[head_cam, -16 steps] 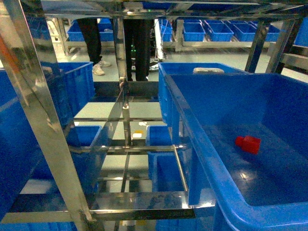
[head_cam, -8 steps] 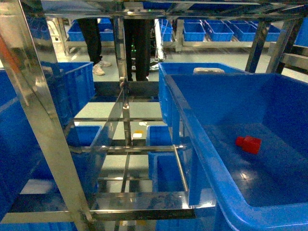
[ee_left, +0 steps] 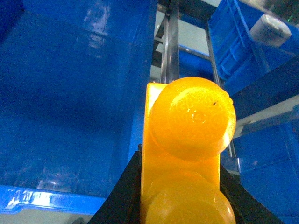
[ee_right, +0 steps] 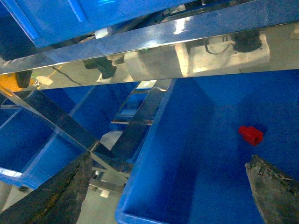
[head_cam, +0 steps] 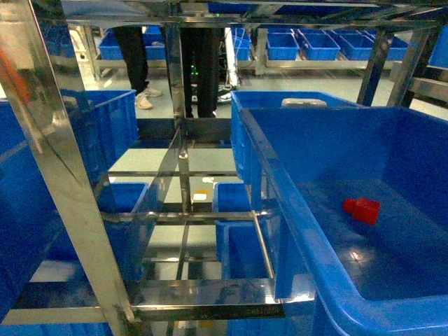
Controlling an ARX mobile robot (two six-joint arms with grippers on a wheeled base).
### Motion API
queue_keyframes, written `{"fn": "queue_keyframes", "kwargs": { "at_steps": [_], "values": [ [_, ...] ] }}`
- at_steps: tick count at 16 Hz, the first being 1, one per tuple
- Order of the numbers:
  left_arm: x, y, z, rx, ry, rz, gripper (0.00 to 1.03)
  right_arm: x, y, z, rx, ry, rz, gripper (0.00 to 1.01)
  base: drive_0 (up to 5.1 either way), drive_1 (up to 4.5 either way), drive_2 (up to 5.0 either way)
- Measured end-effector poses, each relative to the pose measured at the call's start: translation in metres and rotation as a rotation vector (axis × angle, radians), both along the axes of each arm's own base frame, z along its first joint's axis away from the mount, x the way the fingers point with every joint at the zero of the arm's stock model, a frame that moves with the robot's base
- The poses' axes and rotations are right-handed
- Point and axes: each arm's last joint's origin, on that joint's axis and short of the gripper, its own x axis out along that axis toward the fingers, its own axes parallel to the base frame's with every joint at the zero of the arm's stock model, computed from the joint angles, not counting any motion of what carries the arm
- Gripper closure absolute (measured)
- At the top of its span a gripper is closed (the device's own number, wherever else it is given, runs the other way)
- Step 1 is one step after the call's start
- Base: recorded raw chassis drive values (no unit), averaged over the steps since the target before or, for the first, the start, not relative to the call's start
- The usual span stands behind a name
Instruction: Sort and place red and yellow blocks in left bins
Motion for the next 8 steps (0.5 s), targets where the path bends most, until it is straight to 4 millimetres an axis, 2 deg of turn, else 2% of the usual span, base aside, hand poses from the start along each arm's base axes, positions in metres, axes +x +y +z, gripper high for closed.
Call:
{"fn": "queue_keyframes", "kwargs": {
  "at_steps": [2,8],
  "values": [
    [0.001,0.006,-0.015,-0.007,0.066,-0.021,0.77,0.000,0.000,0.000,0.000,0.000,-0.001,0.03,0.0,0.00,0.0],
    [0.031,0.031,-0.059,0.070,0.161,-0.047,0.77,0.000,0.000,0.000,-0.001,-0.001,0.000,0.03,0.0,0.00,0.0]
  ]
}}
